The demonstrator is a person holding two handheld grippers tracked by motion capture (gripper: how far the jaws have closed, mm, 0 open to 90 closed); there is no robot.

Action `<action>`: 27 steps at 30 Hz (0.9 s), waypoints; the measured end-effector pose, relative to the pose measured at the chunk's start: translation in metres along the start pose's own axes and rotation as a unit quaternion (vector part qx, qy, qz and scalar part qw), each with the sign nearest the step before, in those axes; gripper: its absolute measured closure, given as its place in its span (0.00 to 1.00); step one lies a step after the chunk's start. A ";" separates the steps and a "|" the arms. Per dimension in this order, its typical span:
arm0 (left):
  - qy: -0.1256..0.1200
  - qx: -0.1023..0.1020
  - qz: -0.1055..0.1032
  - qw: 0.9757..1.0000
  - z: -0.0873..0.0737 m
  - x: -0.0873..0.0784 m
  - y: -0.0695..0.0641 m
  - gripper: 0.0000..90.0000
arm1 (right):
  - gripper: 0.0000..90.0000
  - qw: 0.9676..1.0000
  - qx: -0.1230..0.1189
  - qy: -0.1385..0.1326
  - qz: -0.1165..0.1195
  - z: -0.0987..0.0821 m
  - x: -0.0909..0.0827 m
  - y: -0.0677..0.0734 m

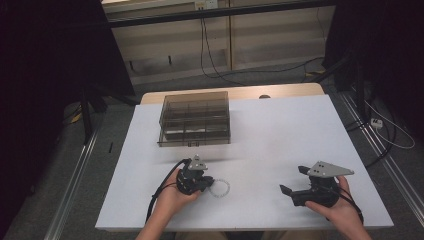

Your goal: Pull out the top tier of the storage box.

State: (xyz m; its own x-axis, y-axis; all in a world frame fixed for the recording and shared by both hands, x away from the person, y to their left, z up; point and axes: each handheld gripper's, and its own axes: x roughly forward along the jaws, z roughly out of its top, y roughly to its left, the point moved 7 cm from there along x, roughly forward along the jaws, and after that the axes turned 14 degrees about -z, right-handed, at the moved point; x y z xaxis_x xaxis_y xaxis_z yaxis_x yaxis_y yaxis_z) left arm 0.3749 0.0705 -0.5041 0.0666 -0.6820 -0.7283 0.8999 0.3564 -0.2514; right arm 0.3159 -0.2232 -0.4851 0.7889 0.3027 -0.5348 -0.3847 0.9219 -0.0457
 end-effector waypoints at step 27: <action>0.011 -0.027 0.012 0.999 0.003 0.000 -0.001 0.96 | 0.08 1.000 0.003 -0.012 -0.006 0.005 -0.007 -0.006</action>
State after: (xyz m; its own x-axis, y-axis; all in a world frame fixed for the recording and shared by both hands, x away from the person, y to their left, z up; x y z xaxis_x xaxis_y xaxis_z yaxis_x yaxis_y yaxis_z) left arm 0.3752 0.0676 -0.5018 0.0766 -0.6587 -0.7485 0.8735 0.4064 -0.2682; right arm 0.3149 -0.2298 -0.4771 0.8050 0.2979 -0.5131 -0.3729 0.9267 -0.0470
